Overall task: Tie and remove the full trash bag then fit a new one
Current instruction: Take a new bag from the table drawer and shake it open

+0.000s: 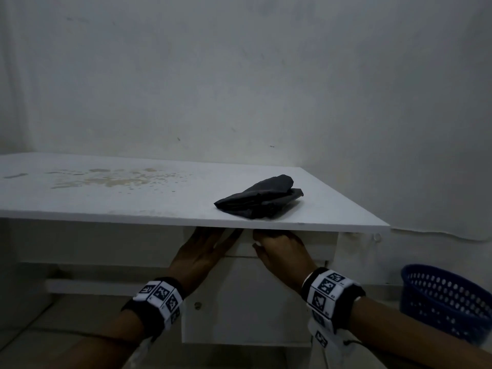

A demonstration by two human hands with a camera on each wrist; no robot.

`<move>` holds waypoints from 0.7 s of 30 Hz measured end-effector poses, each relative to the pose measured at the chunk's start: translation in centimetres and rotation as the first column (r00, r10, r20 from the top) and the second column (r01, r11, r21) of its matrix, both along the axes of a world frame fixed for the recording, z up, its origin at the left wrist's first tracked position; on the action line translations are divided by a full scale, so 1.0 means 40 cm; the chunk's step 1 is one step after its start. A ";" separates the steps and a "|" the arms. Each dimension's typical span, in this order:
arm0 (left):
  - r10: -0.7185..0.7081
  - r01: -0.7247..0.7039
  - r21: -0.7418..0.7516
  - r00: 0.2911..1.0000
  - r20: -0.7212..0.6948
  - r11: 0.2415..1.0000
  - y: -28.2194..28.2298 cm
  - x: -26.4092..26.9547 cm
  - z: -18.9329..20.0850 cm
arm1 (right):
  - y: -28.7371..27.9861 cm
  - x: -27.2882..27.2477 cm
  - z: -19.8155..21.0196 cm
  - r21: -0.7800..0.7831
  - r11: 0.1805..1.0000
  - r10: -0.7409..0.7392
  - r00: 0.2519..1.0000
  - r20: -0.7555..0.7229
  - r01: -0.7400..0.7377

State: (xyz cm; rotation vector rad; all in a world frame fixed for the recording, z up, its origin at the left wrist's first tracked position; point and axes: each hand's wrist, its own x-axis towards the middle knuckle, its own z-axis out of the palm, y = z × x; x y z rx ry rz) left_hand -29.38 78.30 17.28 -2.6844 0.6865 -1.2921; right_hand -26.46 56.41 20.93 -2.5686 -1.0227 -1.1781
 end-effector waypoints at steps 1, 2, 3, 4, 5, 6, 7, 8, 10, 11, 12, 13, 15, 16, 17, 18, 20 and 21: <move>-0.019 0.019 0.008 1.000 -0.012 1.000 0.008 0.002 0.000 | 0.000 0.009 -0.005 -0.002 1.000 -0.012 1.000 0.001 0.012; -0.027 0.027 0.004 0.999 -0.041 1.000 0.017 0.009 -0.004 | -0.001 0.016 -0.010 0.000 1.000 -0.019 1.000 0.006 0.019; -0.019 0.018 -0.005 0.996 -0.085 1.000 0.025 0.020 -0.010 | -0.002 0.027 -0.016 0.009 1.000 -0.022 1.000 0.005 0.022; -0.009 0.007 -0.015 0.991 -0.131 1.000 0.027 0.032 -0.010 | -0.001 0.039 -0.020 0.024 1.000 -0.017 1.000 -0.005 0.017; 0.013 -0.017 -0.019 0.985 -0.173 1.000 0.027 0.046 -0.008 | 0.002 0.052 -0.024 0.049 0.999 -0.003 1.000 -0.015 0.004; 0.013 -0.022 -0.041 0.980 -0.200 0.999 0.026 0.057 -0.007 | 0.007 0.064 -0.027 0.076 0.997 0.006 1.000 -0.030 -0.004; 0.014 -0.030 -0.067 0.973 -0.232 0.997 0.023 0.065 -0.002 | 0.014 0.069 -0.030 0.093 0.996 0.007 0.999 -0.046 -0.003; 0.027 -0.046 -0.069 0.966 -0.257 0.997 0.020 0.066 0.004 | 0.020 0.071 -0.028 0.082 0.997 -0.007 0.998 -0.063 0.012; 0.073 -0.073 0.010 0.971 -0.229 0.997 0.016 0.069 0.004 | 0.020 0.072 -0.029 0.057 0.998 -0.021 0.997 -0.071 0.025; 0.114 -0.105 0.051 0.965 -0.238 0.993 0.017 0.069 -0.001 | 0.016 0.063 -0.028 0.045 0.999 -0.026 0.997 -0.072 0.029; 0.124 -0.115 0.053 0.966 -0.228 0.992 0.016 0.069 -0.005 | 0.011 0.045 -0.020 0.035 0.999 -0.029 0.992 -0.119 0.033; 0.118 -0.112 0.041 0.970 -0.213 0.993 0.008 0.064 -0.005 | 0.007 0.026 -0.009 0.017 0.998 -0.050 0.980 -0.195 0.054; 0.050 -0.051 -0.003 0.980 -0.193 0.999 -0.028 0.033 0.016 | -0.007 -0.020 0.018 -0.107 0.990 -0.126 0.920 -0.371 0.092; -0.023 0.020 -0.023 0.988 -0.150 1.000 -0.046 0.008 0.028 | -0.013 -0.048 0.031 -0.162 0.983 -0.150 0.904 -0.400 0.092; -0.119 0.116 -0.031 0.988 -0.100 0.993 -0.063 -0.022 0.044 | -0.017 -0.078 0.044 -0.181 0.981 -0.136 0.903 -0.407 0.066; -0.213 0.213 -0.009 0.976 -0.045 0.977 -0.077 -0.055 0.066 | -0.020 -0.114 0.064 -0.175 0.984 -0.090 0.913 -0.398 0.021; -0.348 0.347 0.025 0.933 0.090 0.938 -0.096 -0.120 0.127 | -0.030 -0.178 0.116 -0.154 0.986 0.018 0.953 -0.302 -0.067; -0.372 0.373 0.025 0.914 0.164 0.928 -0.101 -0.140 0.161 | -0.033 -0.207 0.144 -0.145 0.987 0.032 0.974 -0.224 -0.066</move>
